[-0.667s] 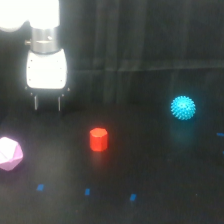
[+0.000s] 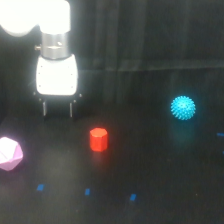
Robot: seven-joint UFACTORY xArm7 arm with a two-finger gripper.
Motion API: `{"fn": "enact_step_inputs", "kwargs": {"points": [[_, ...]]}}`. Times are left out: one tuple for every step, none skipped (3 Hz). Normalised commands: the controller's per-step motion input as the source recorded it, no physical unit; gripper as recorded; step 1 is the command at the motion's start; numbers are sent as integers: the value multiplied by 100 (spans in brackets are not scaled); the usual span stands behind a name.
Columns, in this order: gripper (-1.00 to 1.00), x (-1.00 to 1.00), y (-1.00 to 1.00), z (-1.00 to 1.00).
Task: Pick up the red object from the table
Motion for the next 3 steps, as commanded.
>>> {"fn": "enact_step_inputs", "kwargs": {"points": [[89, 98, -56, -56], [92, 100, -59, -37], [95, 100, -67, -44]]}}
